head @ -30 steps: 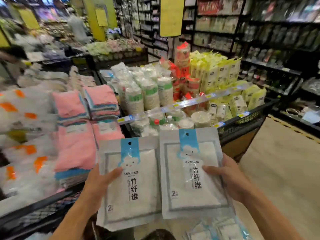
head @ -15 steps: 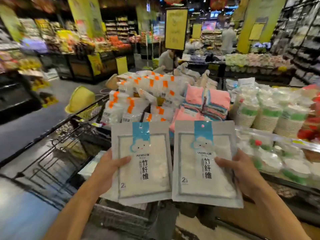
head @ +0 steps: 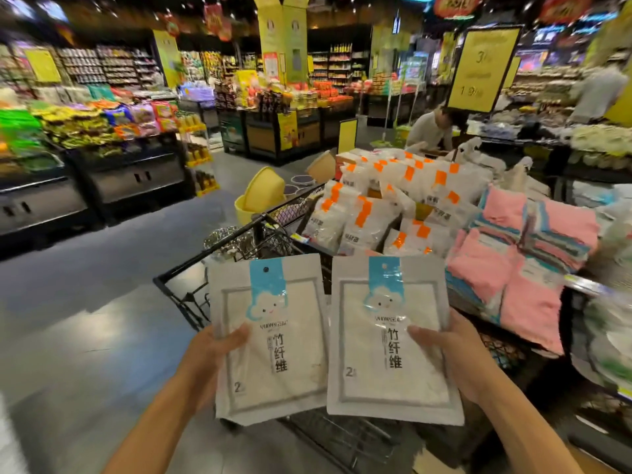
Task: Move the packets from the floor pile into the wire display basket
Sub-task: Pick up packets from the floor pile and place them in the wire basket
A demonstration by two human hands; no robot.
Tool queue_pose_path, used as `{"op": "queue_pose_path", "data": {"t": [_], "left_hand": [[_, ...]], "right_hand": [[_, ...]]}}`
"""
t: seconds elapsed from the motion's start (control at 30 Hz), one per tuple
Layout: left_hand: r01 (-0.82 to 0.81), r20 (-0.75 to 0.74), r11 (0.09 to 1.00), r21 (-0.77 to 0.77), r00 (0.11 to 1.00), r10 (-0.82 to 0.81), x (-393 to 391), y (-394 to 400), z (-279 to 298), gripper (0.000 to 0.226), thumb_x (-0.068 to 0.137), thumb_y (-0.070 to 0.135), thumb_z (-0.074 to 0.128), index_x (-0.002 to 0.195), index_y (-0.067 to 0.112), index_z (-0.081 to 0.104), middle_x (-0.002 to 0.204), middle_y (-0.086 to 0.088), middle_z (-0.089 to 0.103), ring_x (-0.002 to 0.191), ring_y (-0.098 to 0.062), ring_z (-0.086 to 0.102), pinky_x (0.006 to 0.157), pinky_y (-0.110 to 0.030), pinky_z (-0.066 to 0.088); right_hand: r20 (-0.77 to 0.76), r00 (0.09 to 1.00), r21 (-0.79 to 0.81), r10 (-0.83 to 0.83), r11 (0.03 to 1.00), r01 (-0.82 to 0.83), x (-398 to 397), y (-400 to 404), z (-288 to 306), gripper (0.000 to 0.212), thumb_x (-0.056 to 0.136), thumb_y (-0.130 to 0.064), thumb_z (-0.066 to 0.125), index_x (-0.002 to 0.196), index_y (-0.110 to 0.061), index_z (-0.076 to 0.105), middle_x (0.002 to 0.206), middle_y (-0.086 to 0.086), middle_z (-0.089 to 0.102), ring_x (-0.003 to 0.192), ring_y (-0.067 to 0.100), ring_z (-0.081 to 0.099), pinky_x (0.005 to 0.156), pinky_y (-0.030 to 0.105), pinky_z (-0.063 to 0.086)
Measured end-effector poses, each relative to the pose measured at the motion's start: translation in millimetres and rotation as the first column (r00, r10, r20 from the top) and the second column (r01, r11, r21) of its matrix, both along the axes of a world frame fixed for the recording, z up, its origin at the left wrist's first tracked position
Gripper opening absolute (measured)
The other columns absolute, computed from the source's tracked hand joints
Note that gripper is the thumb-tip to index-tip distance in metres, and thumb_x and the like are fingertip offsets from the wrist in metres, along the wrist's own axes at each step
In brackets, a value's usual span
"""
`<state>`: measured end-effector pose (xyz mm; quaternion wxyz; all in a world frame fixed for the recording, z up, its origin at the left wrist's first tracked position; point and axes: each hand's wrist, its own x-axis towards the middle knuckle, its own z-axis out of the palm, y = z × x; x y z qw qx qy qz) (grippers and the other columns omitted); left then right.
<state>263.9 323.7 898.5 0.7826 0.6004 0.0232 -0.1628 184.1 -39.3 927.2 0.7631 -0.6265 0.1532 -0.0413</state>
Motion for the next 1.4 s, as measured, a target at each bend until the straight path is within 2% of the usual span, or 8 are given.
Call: {"op": "queue_pose_path", "data": {"t": [0.2, 0.37, 0.7, 0.87, 1.03, 1.2, 1.3, 1.4], "left_hand": [[-0.075, -0.011, 0.997, 0.016, 0.997, 0.076, 29.7, 63.1, -15.7, 0.031, 0.092, 0.005, 0.063, 0.123, -0.003, 0.064, 0.113, -0.024, 0.073, 0.097, -0.041, 0.074, 0.070, -0.043, 0.064], [-0.069, -0.043, 0.997, 0.027, 0.997, 0.071, 62.3, 81.1, -33.4, 0.029, 0.096, 0.003, 0.060, 0.124, -0.002, 0.063, 0.116, -0.025, 0.072, 0.102, -0.043, 0.072, 0.077, -0.048, 0.064], [-0.043, -0.095, 0.979, 0.199, 0.994, 0.063, 155.5, 50.6, -69.0, 0.027, 0.096, 0.011, 0.064, 0.122, 0.014, 0.064, 0.107, -0.007, 0.078, 0.098, -0.028, 0.075, 0.078, -0.047, 0.059], [-0.027, -0.160, 0.972, 0.235, 0.985, 0.066, 216.7, 29.2, -77.6, 0.032, 0.095, 0.010, 0.065, 0.127, 0.011, 0.061, 0.110, -0.012, 0.077, 0.096, -0.030, 0.076, 0.067, -0.043, 0.063], [0.002, -0.174, 0.962, 0.273, 0.984, 0.047, 275.7, 7.0, -93.0, 0.032, 0.094, 0.007, 0.067, 0.125, 0.009, 0.061, 0.111, -0.015, 0.076, 0.096, -0.031, 0.076, 0.070, -0.044, 0.064], [0.042, -0.231, 0.931, 0.363, 0.972, 0.046, 322.4, -11.7, -127.6, 0.022, 0.096, 0.010, 0.066, 0.117, 0.017, 0.065, 0.103, -0.008, 0.079, 0.097, -0.030, 0.075, 0.074, -0.047, 0.062], [0.095, -0.262, 0.915, 0.393, 0.965, 0.013, 353.3, -20.1, -155.9, 0.028, 0.096, 0.010, 0.067, 0.122, 0.019, 0.064, 0.109, -0.008, 0.077, 0.096, -0.027, 0.076, 0.076, -0.048, 0.063], [0.141, -0.307, 0.906, 0.400, 0.952, -0.013, 386.2, -29.6, -186.3, 0.024, 0.097, 0.006, 0.065, 0.117, 0.018, 0.063, 0.105, -0.008, 0.077, 0.093, -0.027, 0.075, 0.066, -0.041, 0.063]], "right_hand": [[-0.048, 0.999, 0.018, -0.021, 1.000, 0.022, 30.7, 62.4, -16.7, 0.040, 0.086, 0.012, 0.067, 0.122, -0.005, 0.062, 0.106, 0.019, 0.078, 0.093, 0.038, 0.077, 0.068, 0.045, 0.065], [-0.106, 0.993, 0.006, -0.053, 0.999, 0.054, 53.4, 81.2, -36.3, 0.042, 0.088, 0.008, 0.068, 0.127, -0.009, 0.060, 0.109, 0.016, 0.078, 0.096, 0.038, 0.076, 0.085, 0.058, 0.060], [-0.198, 0.972, 0.023, -0.125, 0.991, 0.132, 128.2, 65.2, -90.4, 0.043, 0.088, 0.007, 0.068, 0.128, -0.009, 0.059, 0.109, 0.017, 0.077, 0.097, 0.039, 0.076, 0.089, 0.062, 0.058], [-0.225, 0.970, 0.062, -0.096, 0.992, 0.113, 190.5, 47.2, -106.6, 0.041, 0.088, 0.007, 0.068, 0.125, -0.009, 0.060, 0.108, 0.015, 0.078, 0.096, 0.036, 0.076, 0.073, 0.049, 0.065], [-0.246, 0.960, 0.079, -0.134, 0.984, 0.157, 242.9, 22.9, -129.0, 0.044, 0.088, 0.008, 0.067, 0.127, -0.009, 0.060, 0.111, 0.014, 0.077, 0.099, 0.035, 0.076, 0.084, 0.053, 0.060], [-0.370, 0.889, 0.028, -0.269, 0.954, 0.300, 270.8, 9.1, -171.8, 0.050, 0.086, 0.009, 0.070, 0.131, -0.014, 0.061, 0.111, 0.009, 0.078, 0.098, 0.030, 0.077, 0.086, 0.052, 0.061], [-0.453, 0.830, -0.015, -0.325, 0.934, 0.357, 282.9, 10.4, -197.9, 0.048, 0.087, 0.010, 0.070, 0.128, -0.013, 0.061, 0.112, 0.010, 0.076, 0.096, 0.030, 0.076, 0.076, 0.045, 0.062], [-0.539, 0.758, -0.062, -0.367, 0.915, 0.399, 295.3, 16.8, -225.2, 0.049, 0.088, 0.008, 0.070, 0.131, -0.012, 0.058, 0.116, 0.011, 0.074, 0.101, 0.032, 0.073, 0.081, 0.049, 0.061]]}}
